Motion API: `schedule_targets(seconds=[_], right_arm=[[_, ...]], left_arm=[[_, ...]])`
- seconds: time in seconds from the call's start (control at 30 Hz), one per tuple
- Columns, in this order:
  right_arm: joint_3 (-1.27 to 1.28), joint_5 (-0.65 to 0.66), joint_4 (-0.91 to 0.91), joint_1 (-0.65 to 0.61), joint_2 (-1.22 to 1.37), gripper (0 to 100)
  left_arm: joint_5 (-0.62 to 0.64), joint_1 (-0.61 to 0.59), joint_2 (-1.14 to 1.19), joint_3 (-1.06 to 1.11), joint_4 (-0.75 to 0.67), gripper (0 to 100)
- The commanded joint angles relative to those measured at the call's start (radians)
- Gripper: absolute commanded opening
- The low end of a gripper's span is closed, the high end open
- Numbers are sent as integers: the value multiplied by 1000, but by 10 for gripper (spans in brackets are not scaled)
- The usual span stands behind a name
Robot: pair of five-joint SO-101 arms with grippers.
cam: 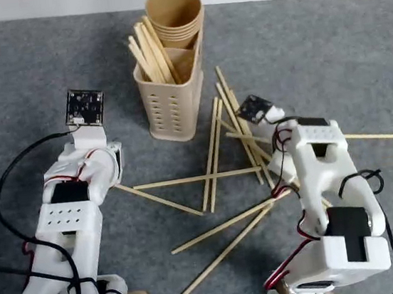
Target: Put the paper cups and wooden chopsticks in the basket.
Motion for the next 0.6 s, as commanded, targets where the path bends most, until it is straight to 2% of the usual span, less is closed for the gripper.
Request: schedule_targets(seconds=[0.0, 0.2, 0.33, 0.43, 0.57], right_arm=[[-127, -51, 44, 25, -7, 5], [-601, -350, 217, 59, -113, 5], [-926, -537, 283, -8, -163, 5], [-1127, -635, 249, -104, -153, 5], [-1320, -720, 48, -208, -125, 5]], left_arm=[[-11, -7, -27, -1, -18, 162], [-11, -7, -27, -1, -21, 162], [-11, -7, -27, -1, -21, 162], [-11, -7, -27, -1, -21, 162], [-11, -7, -27, -1, -21, 163]])
